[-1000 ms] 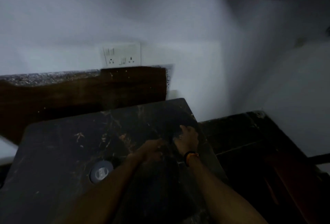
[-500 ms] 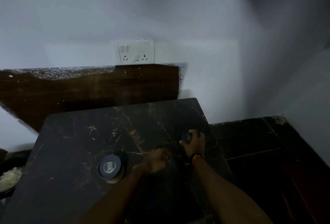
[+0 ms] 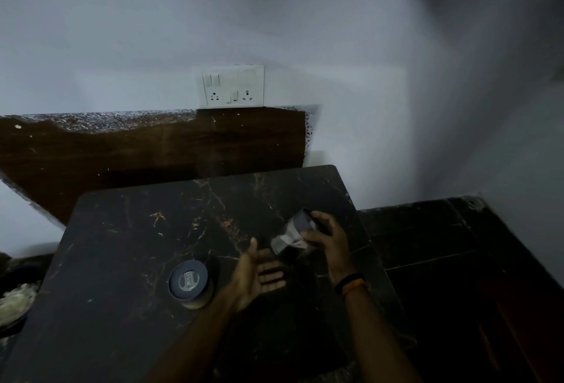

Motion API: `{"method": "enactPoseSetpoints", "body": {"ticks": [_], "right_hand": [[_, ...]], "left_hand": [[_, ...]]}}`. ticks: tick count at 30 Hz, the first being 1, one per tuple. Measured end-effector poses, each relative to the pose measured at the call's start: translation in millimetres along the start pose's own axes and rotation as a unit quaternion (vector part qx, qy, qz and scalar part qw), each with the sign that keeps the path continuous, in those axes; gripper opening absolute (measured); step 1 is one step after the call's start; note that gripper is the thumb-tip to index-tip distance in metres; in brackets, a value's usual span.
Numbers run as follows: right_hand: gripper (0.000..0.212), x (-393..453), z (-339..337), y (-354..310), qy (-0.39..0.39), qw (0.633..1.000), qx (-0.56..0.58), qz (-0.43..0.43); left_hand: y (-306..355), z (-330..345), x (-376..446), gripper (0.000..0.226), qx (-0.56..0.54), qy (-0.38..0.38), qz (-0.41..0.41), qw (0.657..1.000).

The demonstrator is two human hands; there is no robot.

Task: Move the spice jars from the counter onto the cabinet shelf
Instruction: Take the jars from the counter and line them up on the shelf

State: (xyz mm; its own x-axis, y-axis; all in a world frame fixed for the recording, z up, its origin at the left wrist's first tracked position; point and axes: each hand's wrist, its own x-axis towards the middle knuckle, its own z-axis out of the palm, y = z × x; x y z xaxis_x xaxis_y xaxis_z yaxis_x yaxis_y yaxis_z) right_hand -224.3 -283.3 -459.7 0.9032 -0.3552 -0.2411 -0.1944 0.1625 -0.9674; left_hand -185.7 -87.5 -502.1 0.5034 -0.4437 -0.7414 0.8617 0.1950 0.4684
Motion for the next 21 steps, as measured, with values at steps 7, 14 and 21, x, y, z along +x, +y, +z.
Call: {"method": "enactPoseSetpoints", "body": {"ticks": [7, 14, 21], "right_hand": [[0.069, -13, 7, -23, -0.103, 0.97, 0.22, 0.032], [0.062, -19, 17, -38, -0.061, 0.96, 0.272, 0.041], [0.091, -19, 35, -54, -0.023, 0.993, 0.105, 0.051]], "left_hand": [[11, 23, -41, 0.063, -0.133, -0.197, 0.073, 0.969], [15, 42, -61, 0.082, -0.034, -0.183, 0.259, 0.948], [13, 52, -62, 0.095, 0.245, -0.005, 0.449, 0.86]]}}
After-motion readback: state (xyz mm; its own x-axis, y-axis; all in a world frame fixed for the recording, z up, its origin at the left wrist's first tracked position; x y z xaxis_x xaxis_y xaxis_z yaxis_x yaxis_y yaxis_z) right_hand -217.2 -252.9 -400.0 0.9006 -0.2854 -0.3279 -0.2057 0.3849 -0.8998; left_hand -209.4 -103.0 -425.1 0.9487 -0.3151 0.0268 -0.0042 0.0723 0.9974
